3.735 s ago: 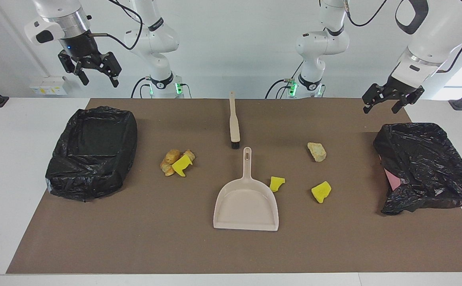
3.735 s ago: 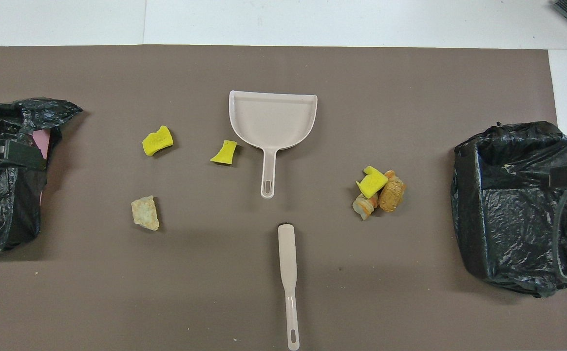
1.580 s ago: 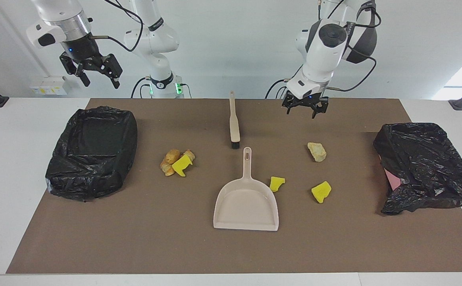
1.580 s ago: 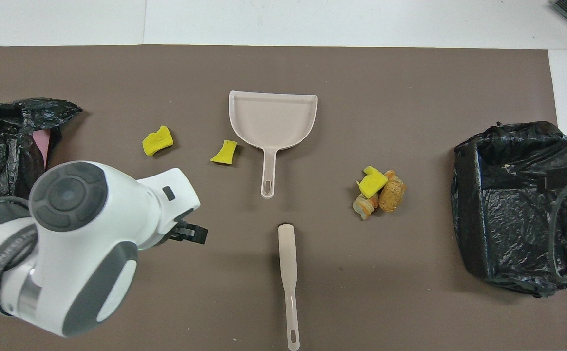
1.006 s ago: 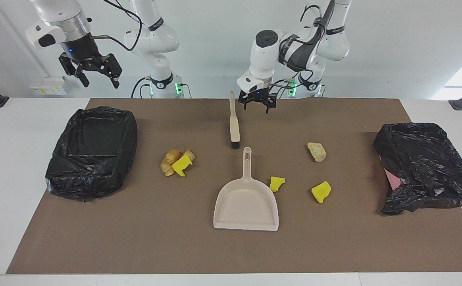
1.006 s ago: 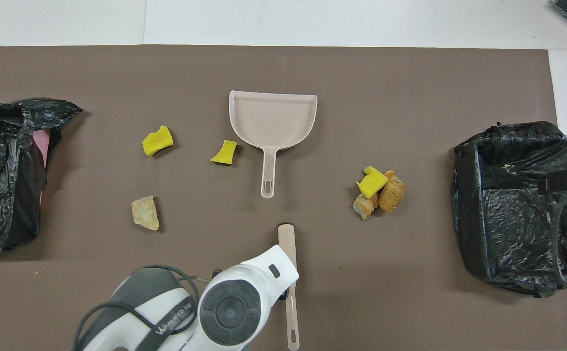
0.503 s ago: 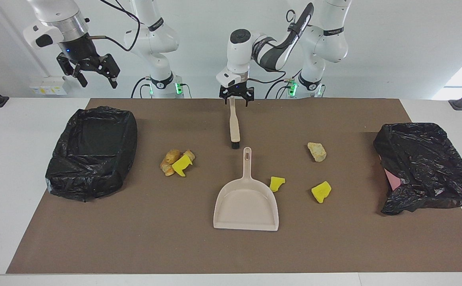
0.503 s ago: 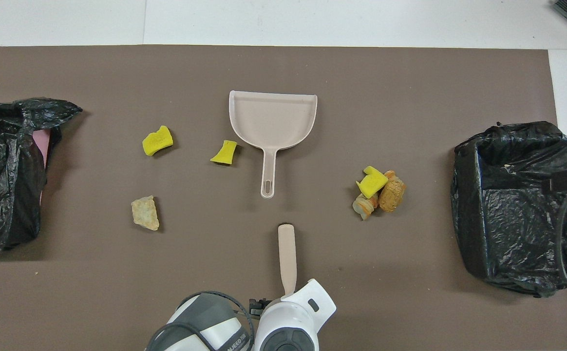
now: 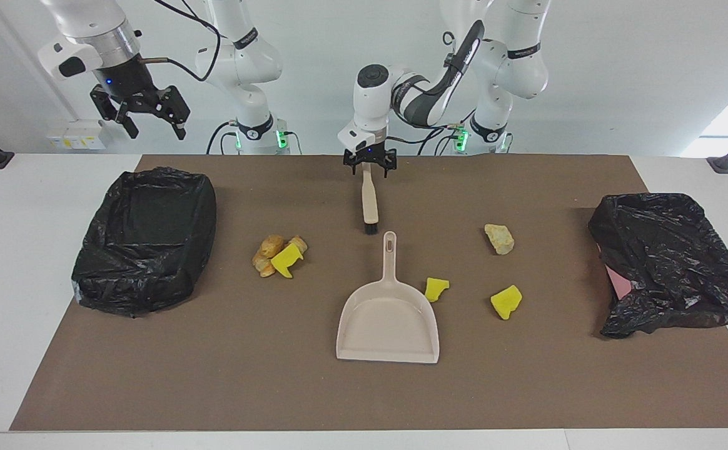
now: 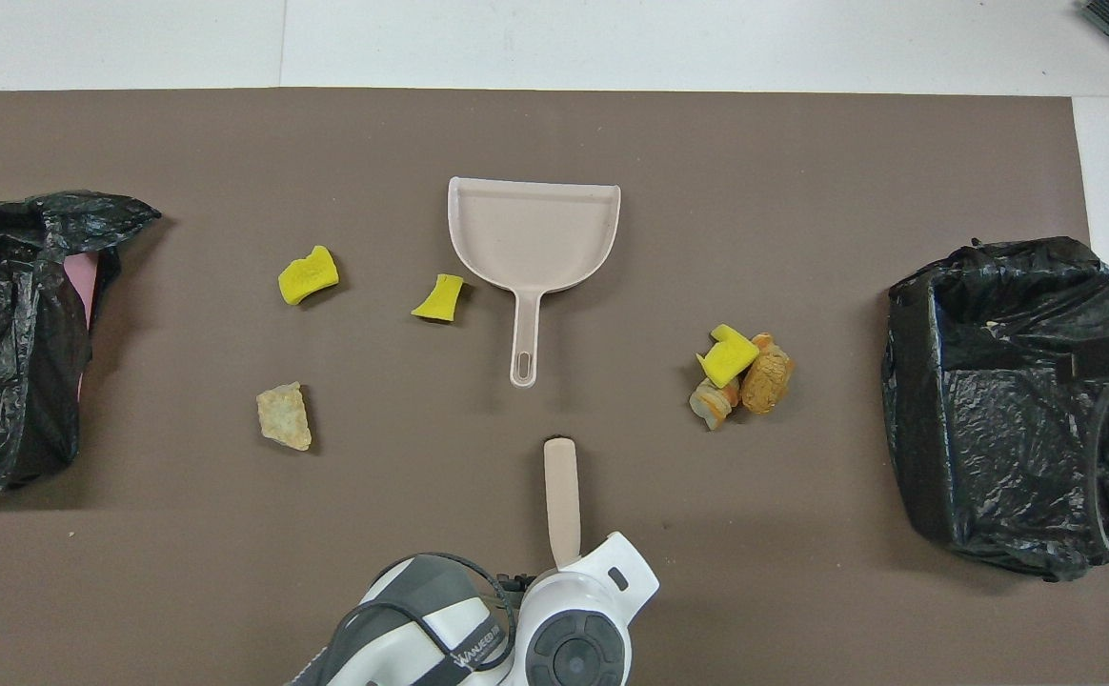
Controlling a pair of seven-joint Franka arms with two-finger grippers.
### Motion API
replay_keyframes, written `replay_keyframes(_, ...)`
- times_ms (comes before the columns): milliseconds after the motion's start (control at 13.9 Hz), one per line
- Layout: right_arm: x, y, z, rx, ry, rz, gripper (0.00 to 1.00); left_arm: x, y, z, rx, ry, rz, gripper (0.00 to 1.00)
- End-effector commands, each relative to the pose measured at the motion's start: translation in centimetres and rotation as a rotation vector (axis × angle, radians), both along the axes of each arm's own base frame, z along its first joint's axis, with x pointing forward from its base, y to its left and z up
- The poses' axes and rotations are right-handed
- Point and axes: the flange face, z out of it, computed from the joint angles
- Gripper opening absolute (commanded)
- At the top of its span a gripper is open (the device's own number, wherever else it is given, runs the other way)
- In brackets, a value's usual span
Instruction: Sweep and dump trash in bin
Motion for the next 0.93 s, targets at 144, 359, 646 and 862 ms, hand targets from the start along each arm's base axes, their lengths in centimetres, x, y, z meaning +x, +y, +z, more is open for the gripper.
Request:
replay_keyframes(144,-0.6,-0.5,-0.4,-0.006,-0.001,0.024,1.0,-0.2,-0.1,1.2,-0.005,0.0,0.003,0.47)
replay_keyframes(359,-0.6,-0.5,-0.5,-0.006,0.003,0.025,1.0,0.4,0.3,2.6,0.008,0.008,0.017,0.0)
replay_keyframes(646,-0.3,-0.3,-1.1,-0.011,0.012,0.01,1.0,2.1,3.0,5.5,0.111,0.078,0.096,0.0)
replay_keyframes(862,1.4,2.0,-2.1,-0.024,0.005,-0.045,1.0,2.7,5.0,5.5,0.19,0.117,0.162,0.0)
